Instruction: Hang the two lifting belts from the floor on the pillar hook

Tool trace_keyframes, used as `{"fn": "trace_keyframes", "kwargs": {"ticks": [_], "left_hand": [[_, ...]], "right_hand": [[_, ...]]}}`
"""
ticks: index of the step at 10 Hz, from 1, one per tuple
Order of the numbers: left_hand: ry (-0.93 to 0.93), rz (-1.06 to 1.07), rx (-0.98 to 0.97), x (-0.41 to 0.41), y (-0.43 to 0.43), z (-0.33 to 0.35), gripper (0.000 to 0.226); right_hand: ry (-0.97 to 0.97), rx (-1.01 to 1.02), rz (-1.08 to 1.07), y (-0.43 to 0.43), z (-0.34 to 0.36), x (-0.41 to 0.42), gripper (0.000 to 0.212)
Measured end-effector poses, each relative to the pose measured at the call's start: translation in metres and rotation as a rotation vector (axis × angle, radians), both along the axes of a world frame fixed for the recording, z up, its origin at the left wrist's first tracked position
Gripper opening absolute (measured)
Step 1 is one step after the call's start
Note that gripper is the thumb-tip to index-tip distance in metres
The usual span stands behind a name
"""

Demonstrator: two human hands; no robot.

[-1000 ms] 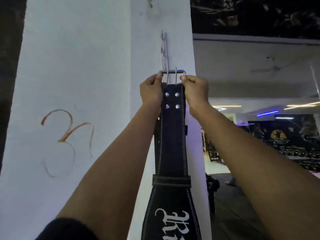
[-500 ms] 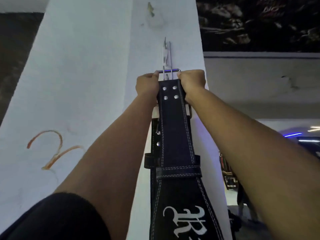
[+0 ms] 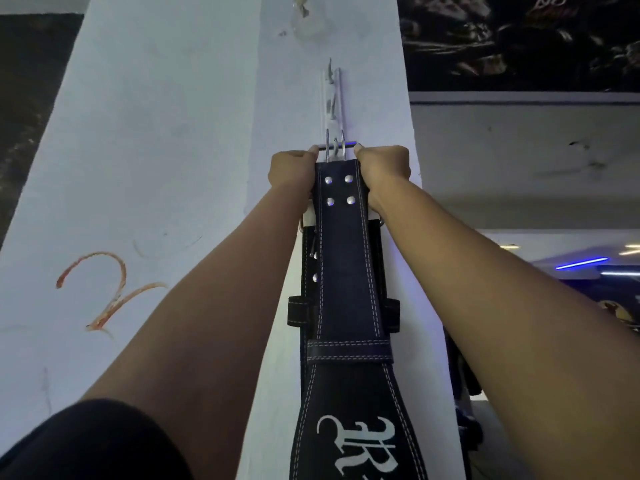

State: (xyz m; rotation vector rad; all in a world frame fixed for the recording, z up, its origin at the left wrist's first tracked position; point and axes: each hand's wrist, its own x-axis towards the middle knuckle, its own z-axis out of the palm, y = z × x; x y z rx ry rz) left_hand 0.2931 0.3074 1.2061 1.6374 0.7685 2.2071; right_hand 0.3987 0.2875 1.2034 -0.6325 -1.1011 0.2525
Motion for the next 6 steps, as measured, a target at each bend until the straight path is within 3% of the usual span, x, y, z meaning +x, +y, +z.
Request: {"fn": "trace_keyframes", "kwargs": {"ticks": [1, 3, 4, 6], "left_hand": [[-0.015, -0.034, 0.038, -0.001, -0.005, -0.014, 0.021], [0.015, -0.166, 0.07, 0.003, -0.034, -0.072, 0.013], [-0.016, -0.231, 0.056, 0.004, -0.054, -0.101, 0.012], [-0.082, -0.283, -0.116, -0.004, -0.089, -0.16, 0.044]], "right_hand": [[-0.018, 0.019, -0.008, -0.002, -0.013, -0.003, 0.042], [0.013, 0.058, -0.024, -0.019, -0.066, -0.008, 0.037], [0.047, 0.033, -0.016, -0.034, -0.099, -0.009, 0.014], [0.107, -0.117, 0.032, -0.092, -0.161, -0.013, 0.017]]}}
